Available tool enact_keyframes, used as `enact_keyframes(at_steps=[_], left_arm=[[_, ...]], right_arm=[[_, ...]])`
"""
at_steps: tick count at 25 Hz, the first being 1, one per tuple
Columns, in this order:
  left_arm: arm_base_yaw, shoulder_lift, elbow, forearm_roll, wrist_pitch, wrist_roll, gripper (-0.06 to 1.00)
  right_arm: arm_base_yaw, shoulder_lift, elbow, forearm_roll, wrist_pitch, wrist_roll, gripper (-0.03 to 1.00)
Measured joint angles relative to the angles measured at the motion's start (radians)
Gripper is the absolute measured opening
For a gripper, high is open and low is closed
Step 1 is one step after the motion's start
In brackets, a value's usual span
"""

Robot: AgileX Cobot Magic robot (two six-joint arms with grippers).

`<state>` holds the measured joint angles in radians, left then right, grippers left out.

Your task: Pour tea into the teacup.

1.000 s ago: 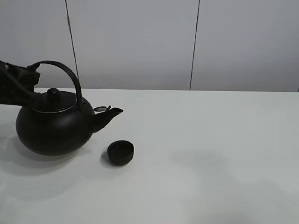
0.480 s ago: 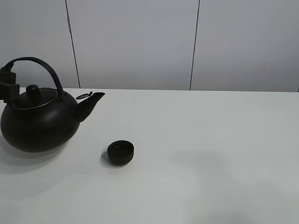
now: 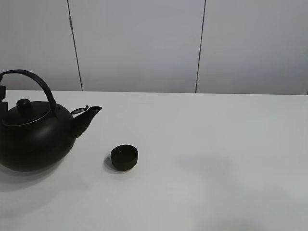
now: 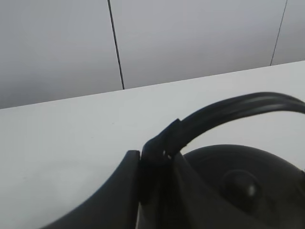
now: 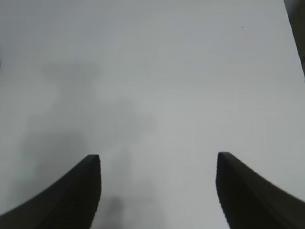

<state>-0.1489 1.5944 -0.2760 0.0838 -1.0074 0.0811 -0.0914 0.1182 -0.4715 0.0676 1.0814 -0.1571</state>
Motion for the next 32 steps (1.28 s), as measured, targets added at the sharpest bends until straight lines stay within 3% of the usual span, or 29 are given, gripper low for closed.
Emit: enact_keyframes(at_steps=[11, 19, 28, 32], left_arm=[[-0.054, 0.001, 0.01, -0.043, -0.012, 0.003, 0.12], [-0.086, 0.136, 0.006, -0.119, -0.079, 0.006, 0.12], [-0.086, 0.155, 0.005, -0.117, -0.109, -0.014, 0.13], [-0.09, 0.155, 0.005, -0.084, -0.118, -0.067, 0.25]], right_arm=[[0.0, 0.0, 0.0, 0.0, 0.0, 0.0, 0.47], [0.0, 0.0, 0.0, 0.0, 0.0, 0.0, 0.47], [0.0, 0.0, 0.0, 0.0, 0.0, 0.0, 0.47], [0.0, 0.0, 0.0, 0.0, 0.0, 0.0, 0.47]])
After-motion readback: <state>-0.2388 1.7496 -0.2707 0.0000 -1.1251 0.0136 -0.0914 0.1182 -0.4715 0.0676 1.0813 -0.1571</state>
